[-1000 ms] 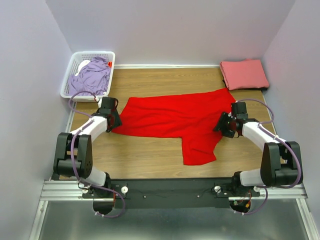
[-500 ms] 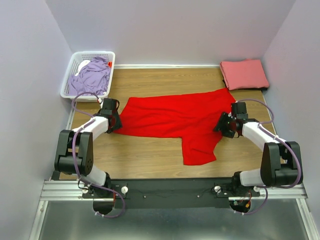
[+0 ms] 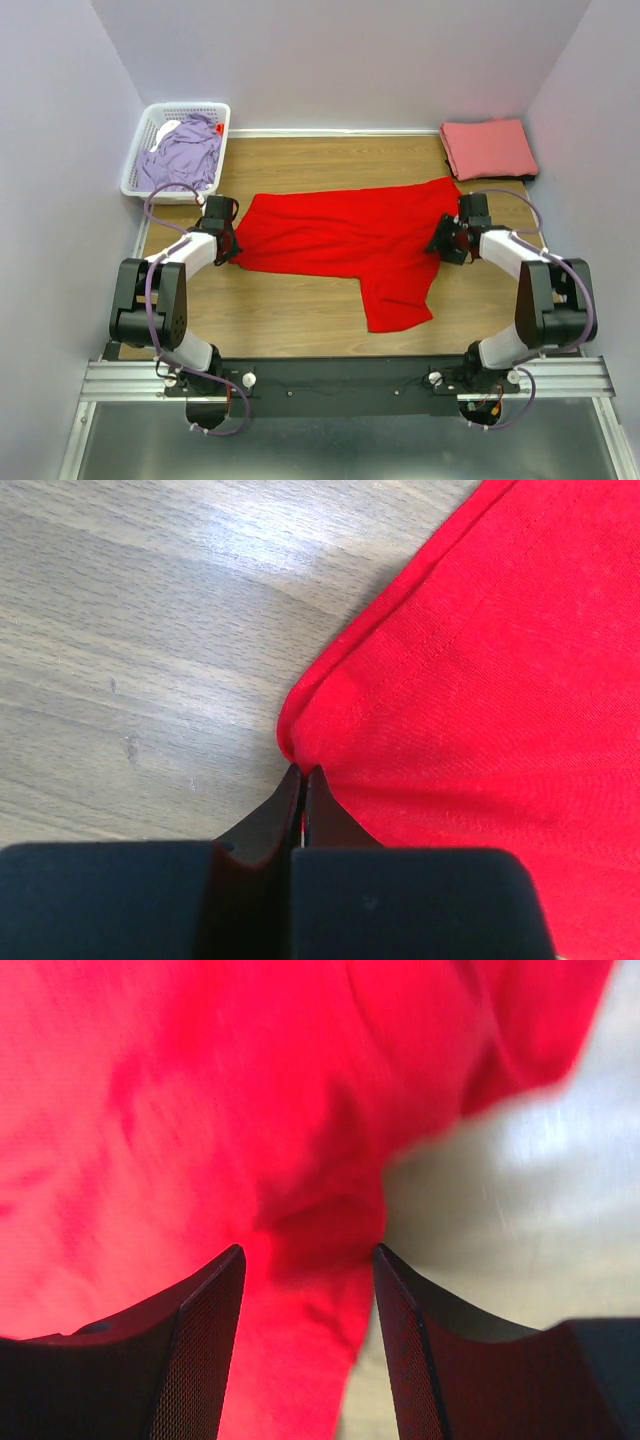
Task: Fold and stack the t-shirts
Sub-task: Flatten the tshirt out
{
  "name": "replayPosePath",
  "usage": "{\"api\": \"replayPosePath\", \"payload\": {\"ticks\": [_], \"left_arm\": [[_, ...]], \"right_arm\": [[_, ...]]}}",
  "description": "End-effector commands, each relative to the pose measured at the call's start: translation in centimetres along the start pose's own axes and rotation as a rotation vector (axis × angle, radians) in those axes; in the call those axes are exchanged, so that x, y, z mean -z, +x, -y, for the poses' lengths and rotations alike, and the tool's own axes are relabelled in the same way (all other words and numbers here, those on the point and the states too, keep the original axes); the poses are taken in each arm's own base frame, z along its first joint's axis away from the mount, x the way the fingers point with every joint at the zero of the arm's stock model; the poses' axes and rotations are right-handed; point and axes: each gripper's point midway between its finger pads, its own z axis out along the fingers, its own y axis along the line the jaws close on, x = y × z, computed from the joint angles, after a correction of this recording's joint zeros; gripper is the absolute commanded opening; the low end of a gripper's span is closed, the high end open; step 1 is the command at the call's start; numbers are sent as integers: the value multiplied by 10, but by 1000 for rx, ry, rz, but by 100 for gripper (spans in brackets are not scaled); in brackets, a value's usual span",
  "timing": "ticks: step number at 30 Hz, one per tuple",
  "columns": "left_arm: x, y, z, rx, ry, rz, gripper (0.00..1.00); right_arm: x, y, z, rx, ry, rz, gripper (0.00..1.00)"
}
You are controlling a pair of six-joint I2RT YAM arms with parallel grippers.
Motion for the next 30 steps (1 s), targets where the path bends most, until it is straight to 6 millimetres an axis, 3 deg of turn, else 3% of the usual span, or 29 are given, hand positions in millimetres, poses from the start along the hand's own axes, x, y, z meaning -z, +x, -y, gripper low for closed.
{"api": "replayPosePath", "payload": {"ticks": [1, 5, 8, 9, 12, 15, 17, 18, 23, 24, 28, 30], "left_arm": [[2, 11, -8, -24, -11, -52, 0], [9, 1, -5, -26, 17, -15, 0], [11, -7, -2, -22, 39, 8, 0], [13, -10, 0, -21, 50, 22, 0], [17, -15, 10, -13, 106, 44, 0], [19, -16, 14, -10, 132, 52, 0], [19, -18, 16, -8, 143, 61, 0], [20, -19, 17, -7, 149, 68, 0], [22, -22, 18, -6, 156, 84, 0], [26, -26, 15, -6, 143, 106, 0], [29, -29, 14, -4, 144, 120, 0], [29, -29, 16, -9, 148, 118, 0]], "right_arm": [[-31, -3, 22, -12, 125, -31, 62], [-55, -47, 5, -1, 125, 5, 62], [-71, -69, 0, 18, 136, 21, 62], [-70, -88, -11, 36, 113, 53, 62], [-55, -119, -29, 70, 71, 121, 62], [-29, -132, -36, 99, 51, 169, 62], [-16, -119, -30, 105, 65, 144, 62], [0, -118, -36, 109, 35, 156, 62], [25, -54, -38, 113, -86, 43, 59], [26, -16, -37, 68, -143, -43, 47], [14, 6, -29, 20, -138, -95, 35], [8, 7, -30, 14, -144, -92, 29]]}}
